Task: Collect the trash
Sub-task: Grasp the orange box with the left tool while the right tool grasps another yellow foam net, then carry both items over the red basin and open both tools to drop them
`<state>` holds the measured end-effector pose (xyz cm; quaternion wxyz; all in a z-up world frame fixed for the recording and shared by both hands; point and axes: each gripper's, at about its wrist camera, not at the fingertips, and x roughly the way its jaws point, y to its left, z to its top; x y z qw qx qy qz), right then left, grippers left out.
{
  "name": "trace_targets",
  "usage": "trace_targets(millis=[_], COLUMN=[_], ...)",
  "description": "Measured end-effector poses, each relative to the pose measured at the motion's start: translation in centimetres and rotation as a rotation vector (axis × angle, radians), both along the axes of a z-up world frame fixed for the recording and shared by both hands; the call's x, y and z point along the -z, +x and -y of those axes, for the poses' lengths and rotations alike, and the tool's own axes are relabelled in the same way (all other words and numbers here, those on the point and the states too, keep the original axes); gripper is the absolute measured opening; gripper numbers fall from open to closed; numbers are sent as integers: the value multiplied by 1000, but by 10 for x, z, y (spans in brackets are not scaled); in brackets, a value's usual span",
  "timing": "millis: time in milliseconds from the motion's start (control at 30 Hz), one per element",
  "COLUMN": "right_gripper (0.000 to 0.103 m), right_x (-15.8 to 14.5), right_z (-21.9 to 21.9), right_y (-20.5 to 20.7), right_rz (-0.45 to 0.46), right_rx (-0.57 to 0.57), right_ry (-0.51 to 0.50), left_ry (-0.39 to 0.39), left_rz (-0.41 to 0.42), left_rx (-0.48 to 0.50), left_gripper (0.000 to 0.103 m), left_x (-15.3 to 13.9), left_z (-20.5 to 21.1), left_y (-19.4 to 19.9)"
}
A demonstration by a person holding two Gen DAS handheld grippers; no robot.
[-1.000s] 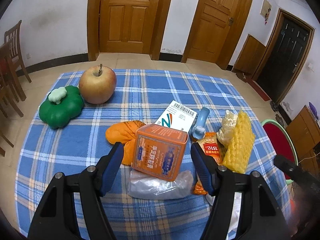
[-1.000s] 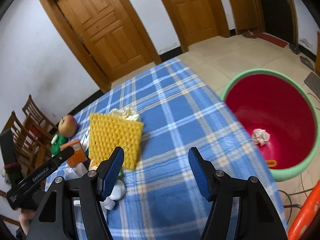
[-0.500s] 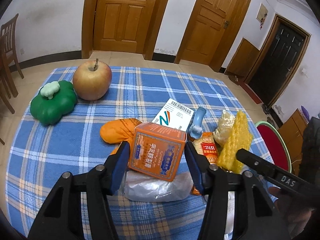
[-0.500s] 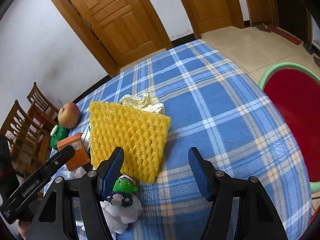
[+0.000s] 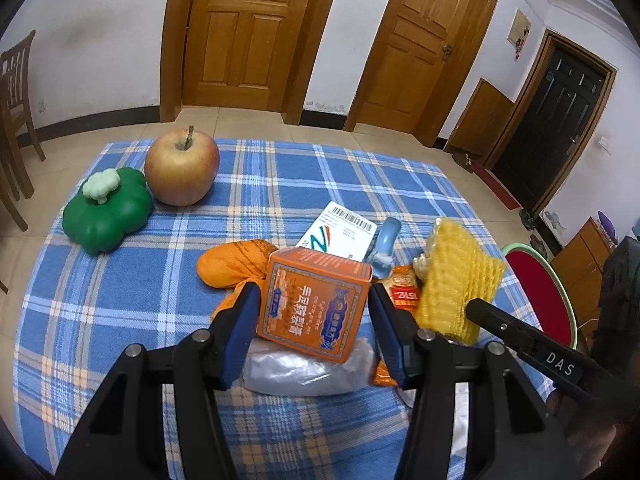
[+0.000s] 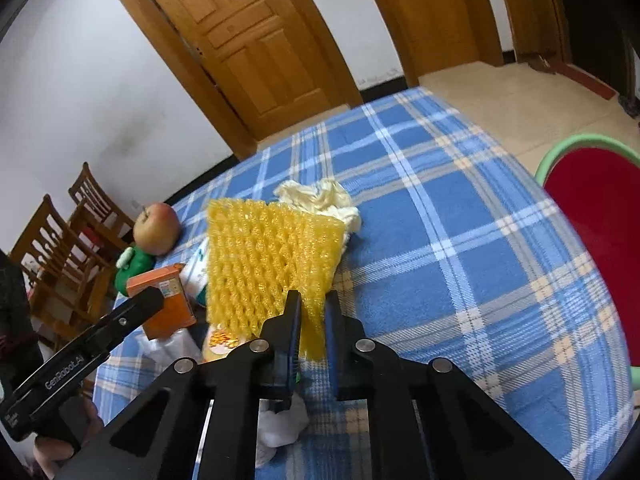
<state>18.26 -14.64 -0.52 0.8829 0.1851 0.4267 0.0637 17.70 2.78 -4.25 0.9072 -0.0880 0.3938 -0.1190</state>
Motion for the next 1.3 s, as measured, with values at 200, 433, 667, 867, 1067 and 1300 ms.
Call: trace_targets(millis=[200, 433, 667, 867, 1067, 1300], right_gripper=[10, 10, 10, 10, 10, 10], right_x=[-17, -39, -58, -69, -76, -80], right_z=[2, 9, 25, 44, 65, 93], right_y=[-17, -42, -66, -89, -108, -127], right_rz=[52, 111, 156, 188, 214, 234], right_rx=[0, 14, 44, 87, 127, 192], right_ry=[2, 6, 22, 37, 54, 73], left_ry=[-8, -8, -1, 8, 22, 26], left_rz=[23, 52, 86, 110, 131, 132], left_rx=[6, 14, 43, 78, 113, 166], left_gripper=[56, 56, 56, 56, 56, 56], left_x=[-14, -32, -51, -64, -76, -81], left_z=[5, 12, 28, 47, 69, 104], left_y=[-12, -29, -49, -65, -76, -81])
